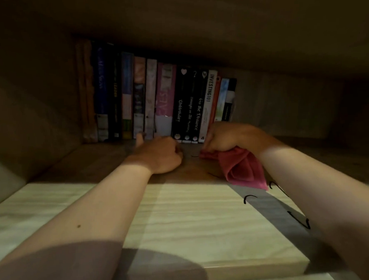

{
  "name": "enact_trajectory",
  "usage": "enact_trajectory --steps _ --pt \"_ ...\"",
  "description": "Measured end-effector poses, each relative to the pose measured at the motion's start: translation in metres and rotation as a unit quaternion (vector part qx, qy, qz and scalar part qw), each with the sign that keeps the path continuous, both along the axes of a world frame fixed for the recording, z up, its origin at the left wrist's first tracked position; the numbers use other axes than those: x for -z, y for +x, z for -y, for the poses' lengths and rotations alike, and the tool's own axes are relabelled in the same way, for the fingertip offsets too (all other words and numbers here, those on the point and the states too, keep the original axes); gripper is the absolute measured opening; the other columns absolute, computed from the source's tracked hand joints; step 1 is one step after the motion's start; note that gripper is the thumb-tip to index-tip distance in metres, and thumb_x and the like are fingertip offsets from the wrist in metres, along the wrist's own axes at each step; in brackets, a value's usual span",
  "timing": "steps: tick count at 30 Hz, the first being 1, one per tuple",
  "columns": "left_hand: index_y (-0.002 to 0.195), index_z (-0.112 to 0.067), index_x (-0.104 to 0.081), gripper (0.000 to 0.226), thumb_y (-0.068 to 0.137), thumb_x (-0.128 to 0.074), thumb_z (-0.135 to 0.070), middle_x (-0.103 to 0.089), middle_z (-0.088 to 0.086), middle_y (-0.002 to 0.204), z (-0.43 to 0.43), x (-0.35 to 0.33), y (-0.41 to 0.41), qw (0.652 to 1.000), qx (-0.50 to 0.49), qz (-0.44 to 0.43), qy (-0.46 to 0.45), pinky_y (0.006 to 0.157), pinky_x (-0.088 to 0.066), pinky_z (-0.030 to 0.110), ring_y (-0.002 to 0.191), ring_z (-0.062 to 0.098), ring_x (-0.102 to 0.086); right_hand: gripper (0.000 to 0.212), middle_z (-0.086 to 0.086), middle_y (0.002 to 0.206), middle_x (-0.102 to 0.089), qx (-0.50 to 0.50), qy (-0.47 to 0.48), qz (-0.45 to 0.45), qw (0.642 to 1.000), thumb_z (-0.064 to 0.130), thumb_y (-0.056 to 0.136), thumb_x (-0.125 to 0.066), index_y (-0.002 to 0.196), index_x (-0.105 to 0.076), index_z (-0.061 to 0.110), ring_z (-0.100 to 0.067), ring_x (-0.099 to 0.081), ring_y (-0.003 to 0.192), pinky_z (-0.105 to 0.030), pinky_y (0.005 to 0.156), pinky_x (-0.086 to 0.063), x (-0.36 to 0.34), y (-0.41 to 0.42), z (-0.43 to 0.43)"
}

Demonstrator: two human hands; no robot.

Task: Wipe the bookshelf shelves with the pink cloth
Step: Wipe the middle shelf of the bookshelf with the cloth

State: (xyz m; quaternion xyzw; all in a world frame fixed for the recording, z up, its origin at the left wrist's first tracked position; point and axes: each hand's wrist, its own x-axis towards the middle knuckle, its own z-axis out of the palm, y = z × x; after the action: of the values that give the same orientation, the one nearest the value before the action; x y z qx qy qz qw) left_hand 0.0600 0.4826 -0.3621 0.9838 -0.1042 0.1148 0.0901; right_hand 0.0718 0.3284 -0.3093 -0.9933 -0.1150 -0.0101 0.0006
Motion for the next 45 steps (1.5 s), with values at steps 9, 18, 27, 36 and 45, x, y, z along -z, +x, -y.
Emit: enact_trajectory --steps 9,18,27,36,45 --pt "0.127 -0.033 -0.052 0.036 0.095 -0.038 -0.04 -0.046 -0.006 0.139 0.001 -0.001 -0.004 0.999 0.009 -0.03 0.011 0.11 -0.002 0.05 0.131 0.019 -0.037 0.035 -0.012 0.119 -0.062 -0.035 0.013 0.011 0.999 0.021 0.091 -0.057 0.121 -0.06 0.003 -0.027 -0.059 0.104 -0.031 0.083 -0.049 0.013 0.006 -0.008" --pt "0.126 -0.033 -0.053 0.035 0.095 -0.039 -0.043 -0.052 -0.003 0.132 0.001 -0.002 -0.007 0.999 0.006 -0.033 0.001 0.11 -0.005 0.049 0.127 0.021 -0.041 0.031 -0.012 0.114 -0.064 -0.038 -0.02 -0.017 0.999 0.021 0.089 -0.058 0.114 -0.065 0.003 -0.027 -0.061 0.103 -0.04 0.091 -0.05 0.004 0.001 -0.005" --pt "0.124 -0.036 -0.054 0.034 0.095 -0.039 -0.045 -0.053 -0.003 0.131 0.001 -0.003 -0.009 0.999 0.003 -0.031 0.006 0.111 -0.006 0.05 0.126 0.02 -0.041 0.031 -0.008 0.114 -0.064 -0.058 0.02 -0.007 0.998 0.021 0.091 -0.058 0.118 -0.063 0.007 -0.023 -0.06 0.099 -0.033 0.086 -0.049 0.011 0.001 -0.014" --pt "0.12 -0.035 -0.056 0.032 0.094 -0.041 -0.045 -0.057 -0.004 0.122 -0.001 -0.001 -0.004 0.999 0.006 -0.033 0.0 0.108 -0.008 0.05 0.12 0.02 -0.046 0.03 -0.012 0.108 -0.063 -0.077 -0.018 -0.007 0.997 0.019 0.093 -0.053 0.116 -0.062 0.003 -0.026 -0.06 0.093 -0.03 0.071 -0.045 0.011 0.003 -0.025" --pt "0.121 -0.034 -0.056 0.033 0.095 -0.04 -0.044 -0.055 -0.003 0.128 -0.001 -0.003 -0.006 0.999 0.006 -0.032 0.003 0.11 -0.006 0.05 0.123 0.021 -0.044 0.035 -0.013 0.116 -0.061 -0.06 -0.019 -0.005 0.998 0.024 0.093 -0.055 0.121 -0.059 0.004 -0.022 -0.058 0.096 -0.03 0.075 -0.05 0.012 0.008 -0.018"
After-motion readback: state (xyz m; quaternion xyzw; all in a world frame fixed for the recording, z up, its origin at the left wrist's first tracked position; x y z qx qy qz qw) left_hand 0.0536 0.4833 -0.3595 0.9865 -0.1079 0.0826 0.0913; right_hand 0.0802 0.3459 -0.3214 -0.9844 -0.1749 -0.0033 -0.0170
